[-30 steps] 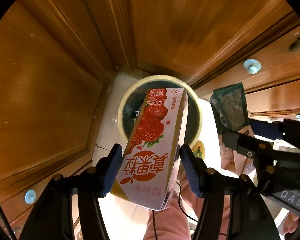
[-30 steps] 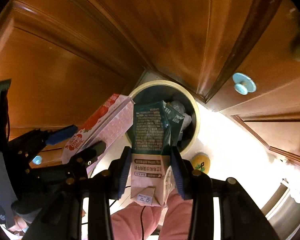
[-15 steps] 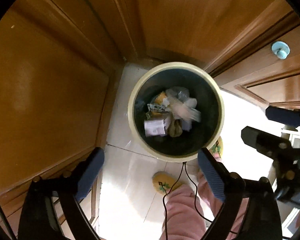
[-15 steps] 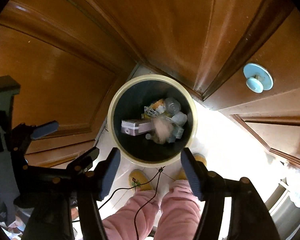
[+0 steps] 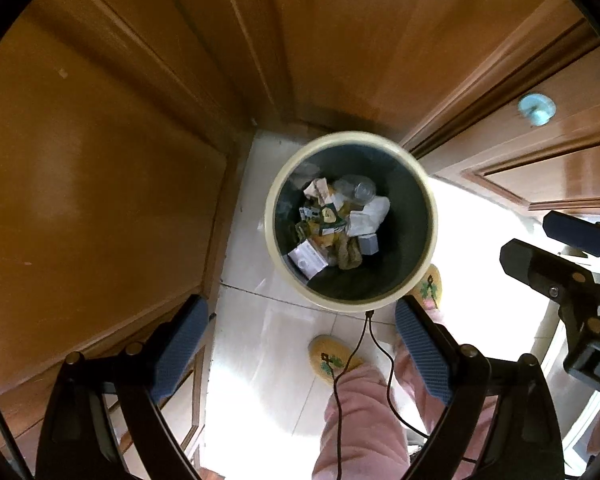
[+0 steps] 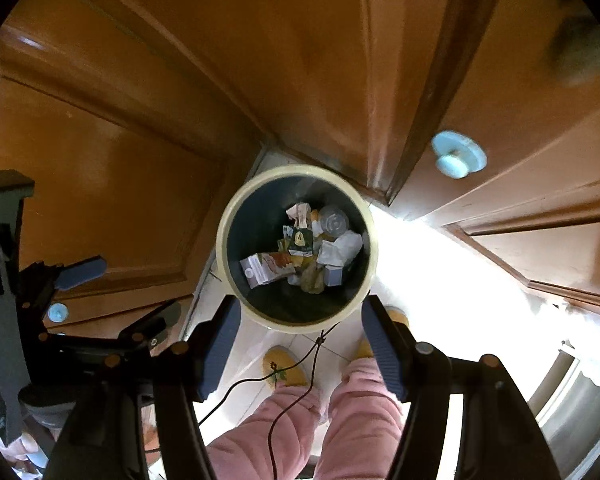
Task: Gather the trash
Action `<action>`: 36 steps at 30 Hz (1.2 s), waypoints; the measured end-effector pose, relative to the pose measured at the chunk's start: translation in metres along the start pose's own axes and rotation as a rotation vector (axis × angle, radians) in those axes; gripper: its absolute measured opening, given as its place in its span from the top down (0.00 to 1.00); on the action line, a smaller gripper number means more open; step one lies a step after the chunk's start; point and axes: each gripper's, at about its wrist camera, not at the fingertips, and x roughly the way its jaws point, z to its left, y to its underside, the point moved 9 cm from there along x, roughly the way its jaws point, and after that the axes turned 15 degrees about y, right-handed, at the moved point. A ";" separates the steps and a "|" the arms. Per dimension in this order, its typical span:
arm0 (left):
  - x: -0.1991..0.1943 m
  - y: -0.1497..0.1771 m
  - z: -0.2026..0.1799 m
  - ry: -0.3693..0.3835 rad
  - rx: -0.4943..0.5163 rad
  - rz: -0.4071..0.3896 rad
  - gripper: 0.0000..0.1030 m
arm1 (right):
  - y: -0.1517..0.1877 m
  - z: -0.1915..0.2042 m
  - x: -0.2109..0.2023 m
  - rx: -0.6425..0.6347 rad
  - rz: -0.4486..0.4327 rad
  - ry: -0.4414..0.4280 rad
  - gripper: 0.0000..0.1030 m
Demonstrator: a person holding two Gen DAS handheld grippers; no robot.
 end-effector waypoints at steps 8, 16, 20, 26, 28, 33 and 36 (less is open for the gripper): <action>-0.110 -0.011 -0.027 0.010 0.009 -0.106 0.09 | 0.001 -0.010 -0.098 0.027 -0.072 0.008 0.39; -0.252 -0.018 -0.068 -0.008 0.099 -0.255 0.09 | 0.000 -0.022 -0.226 0.070 -0.178 0.023 0.39; -0.323 -0.023 -0.086 0.000 0.132 -0.350 0.09 | -0.006 -0.029 -0.298 0.110 -0.261 0.026 0.39; -0.409 -0.029 -0.105 0.034 0.160 -0.480 0.09 | -0.011 -0.037 -0.384 0.139 -0.407 0.041 0.38; -0.435 -0.030 -0.111 0.037 0.173 -0.518 0.09 | -0.012 -0.040 -0.407 0.155 -0.442 0.033 0.38; -0.481 -0.031 -0.122 0.018 0.193 -0.600 0.07 | -0.016 -0.044 -0.454 0.164 -0.518 0.043 0.38; -0.503 -0.031 -0.125 0.004 0.190 -0.632 0.07 | -0.018 -0.045 -0.477 0.173 -0.557 0.045 0.38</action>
